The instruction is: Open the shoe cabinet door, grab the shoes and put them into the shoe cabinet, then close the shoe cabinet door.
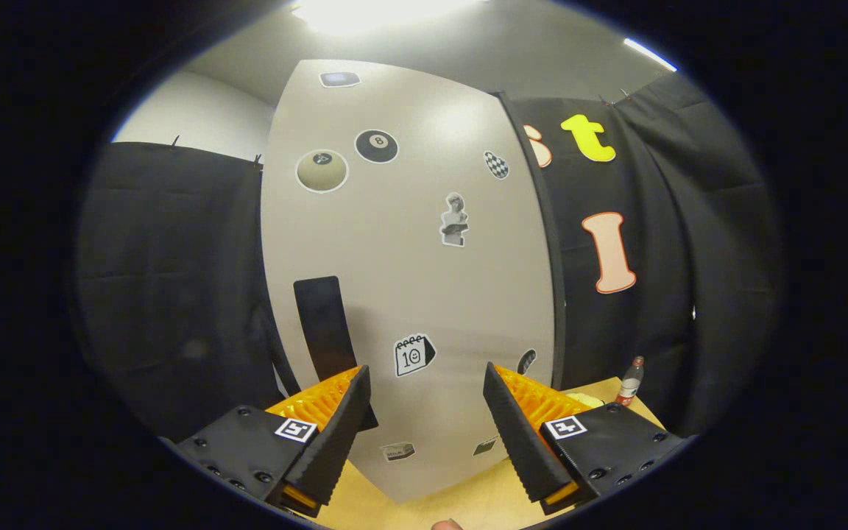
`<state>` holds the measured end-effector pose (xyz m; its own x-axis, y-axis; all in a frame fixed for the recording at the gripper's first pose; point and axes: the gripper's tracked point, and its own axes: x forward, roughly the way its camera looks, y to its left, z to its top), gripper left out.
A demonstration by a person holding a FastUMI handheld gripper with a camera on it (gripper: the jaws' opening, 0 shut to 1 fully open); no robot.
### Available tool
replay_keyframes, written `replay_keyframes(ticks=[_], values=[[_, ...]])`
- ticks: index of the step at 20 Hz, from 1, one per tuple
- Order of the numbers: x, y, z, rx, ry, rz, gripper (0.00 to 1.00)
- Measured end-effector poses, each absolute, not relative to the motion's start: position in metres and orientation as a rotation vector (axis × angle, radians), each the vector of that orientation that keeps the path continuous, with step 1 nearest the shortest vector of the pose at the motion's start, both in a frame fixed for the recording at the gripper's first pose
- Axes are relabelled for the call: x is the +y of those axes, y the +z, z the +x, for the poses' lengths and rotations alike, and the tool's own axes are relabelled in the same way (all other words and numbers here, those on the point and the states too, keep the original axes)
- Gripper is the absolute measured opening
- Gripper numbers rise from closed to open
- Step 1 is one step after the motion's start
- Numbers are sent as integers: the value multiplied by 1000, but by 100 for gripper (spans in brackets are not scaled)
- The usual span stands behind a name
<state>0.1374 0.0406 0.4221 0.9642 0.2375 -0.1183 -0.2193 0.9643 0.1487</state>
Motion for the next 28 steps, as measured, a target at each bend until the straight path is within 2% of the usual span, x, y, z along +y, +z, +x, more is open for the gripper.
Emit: replay_keyframes(ticks=[6,13,20,28], values=[[59,422,142,144,237,116,98],[3,401,117,166,160,-41,98],[-55,399,93,148,67,-30,98],[-83,397,89,144,20,0,98]])
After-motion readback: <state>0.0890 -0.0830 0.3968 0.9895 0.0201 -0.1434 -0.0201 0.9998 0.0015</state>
